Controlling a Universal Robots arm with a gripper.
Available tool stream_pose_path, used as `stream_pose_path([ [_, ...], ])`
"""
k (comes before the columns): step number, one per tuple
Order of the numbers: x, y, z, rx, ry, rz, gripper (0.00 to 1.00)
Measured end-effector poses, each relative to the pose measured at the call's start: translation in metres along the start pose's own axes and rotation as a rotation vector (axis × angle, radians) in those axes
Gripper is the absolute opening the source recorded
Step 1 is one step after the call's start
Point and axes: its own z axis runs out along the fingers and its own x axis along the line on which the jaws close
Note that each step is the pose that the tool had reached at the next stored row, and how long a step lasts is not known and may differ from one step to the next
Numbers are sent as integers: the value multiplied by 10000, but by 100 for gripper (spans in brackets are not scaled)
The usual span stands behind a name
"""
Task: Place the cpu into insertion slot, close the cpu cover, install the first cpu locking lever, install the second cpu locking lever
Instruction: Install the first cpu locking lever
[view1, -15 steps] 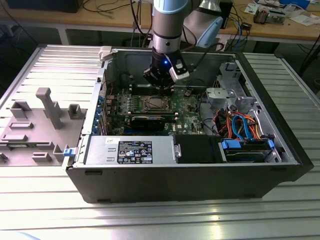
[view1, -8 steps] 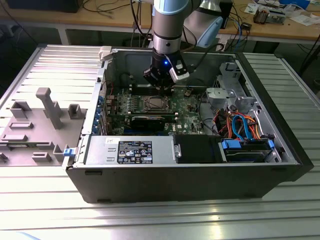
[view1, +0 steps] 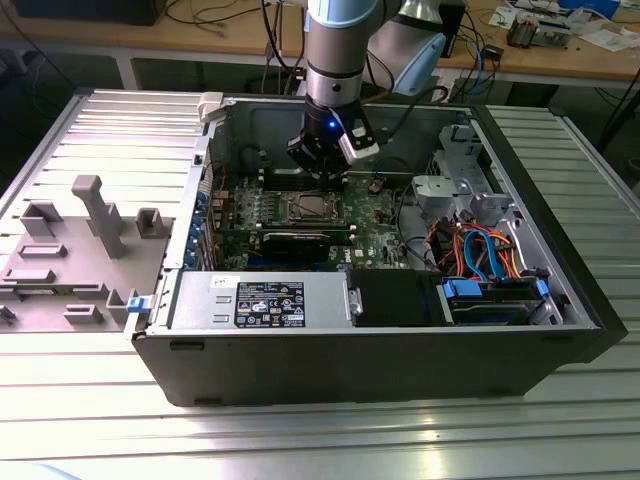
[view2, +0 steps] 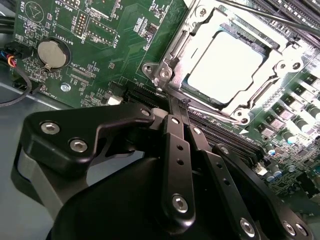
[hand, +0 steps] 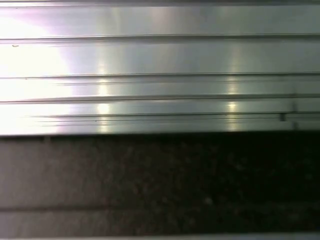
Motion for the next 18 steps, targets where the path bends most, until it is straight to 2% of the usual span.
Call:
stream_pose_path([
  [10,1,-8,39,21,3,1,11],
  [18,0,-8,0,11,1,0,11],
])
